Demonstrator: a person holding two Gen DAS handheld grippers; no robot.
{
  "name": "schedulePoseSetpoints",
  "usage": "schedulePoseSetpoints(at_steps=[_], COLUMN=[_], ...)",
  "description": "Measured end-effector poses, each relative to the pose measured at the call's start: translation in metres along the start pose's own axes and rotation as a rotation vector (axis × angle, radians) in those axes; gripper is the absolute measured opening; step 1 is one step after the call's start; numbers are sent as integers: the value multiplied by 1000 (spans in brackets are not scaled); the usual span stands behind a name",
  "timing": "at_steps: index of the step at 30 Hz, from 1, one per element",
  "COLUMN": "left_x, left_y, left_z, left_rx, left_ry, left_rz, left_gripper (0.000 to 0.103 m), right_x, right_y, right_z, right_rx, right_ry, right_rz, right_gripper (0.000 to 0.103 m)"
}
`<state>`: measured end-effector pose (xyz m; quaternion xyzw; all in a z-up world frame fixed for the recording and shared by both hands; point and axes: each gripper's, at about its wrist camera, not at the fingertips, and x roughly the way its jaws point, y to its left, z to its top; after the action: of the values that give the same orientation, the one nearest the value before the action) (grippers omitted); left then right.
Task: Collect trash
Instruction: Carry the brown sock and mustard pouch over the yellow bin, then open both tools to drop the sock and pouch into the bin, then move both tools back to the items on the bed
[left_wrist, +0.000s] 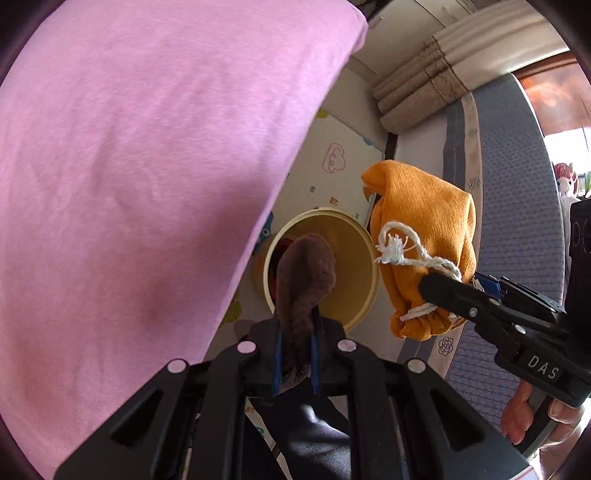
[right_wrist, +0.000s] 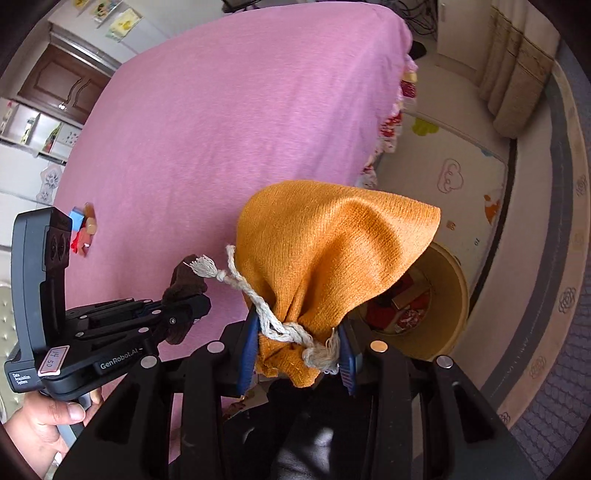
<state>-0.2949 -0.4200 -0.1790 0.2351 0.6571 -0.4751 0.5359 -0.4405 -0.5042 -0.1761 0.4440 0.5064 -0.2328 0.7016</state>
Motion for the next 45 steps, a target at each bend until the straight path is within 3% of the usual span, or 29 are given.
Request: schedulePoseSetpoints(at_steps=[9, 16, 18, 20, 22, 33, 45], left_x=[81, 116, 120, 123, 122, 123, 78], left_y=[-73, -92, -96, -96, -96, -88, -70], left_z=[20, 16, 17, 19, 18, 16, 16], left_rx=[117, 160, 173, 170, 186, 176, 172], left_ry=[137, 214, 233, 251, 241, 247, 148], left_rz=[-4, -10, -18, -44, -24, -6, -33], left_gripper=[11, 13, 23, 61, 78, 78, 77], right_x=[7, 12, 11, 12, 11, 1, -10], right_y=[-94, -118, -123, -129, -135, -136, -90], right_z=[-29, -42, -45, -45, -46, -47, -26], right_rx=[164, 226, 228, 239, 255, 283, 203], right_ry=[35, 54, 55, 67, 65, 49, 17], right_rz=[-58, -56, -79, -84, -84, -115, -113], right_gripper=[37, 39, 44, 54, 55, 56, 55])
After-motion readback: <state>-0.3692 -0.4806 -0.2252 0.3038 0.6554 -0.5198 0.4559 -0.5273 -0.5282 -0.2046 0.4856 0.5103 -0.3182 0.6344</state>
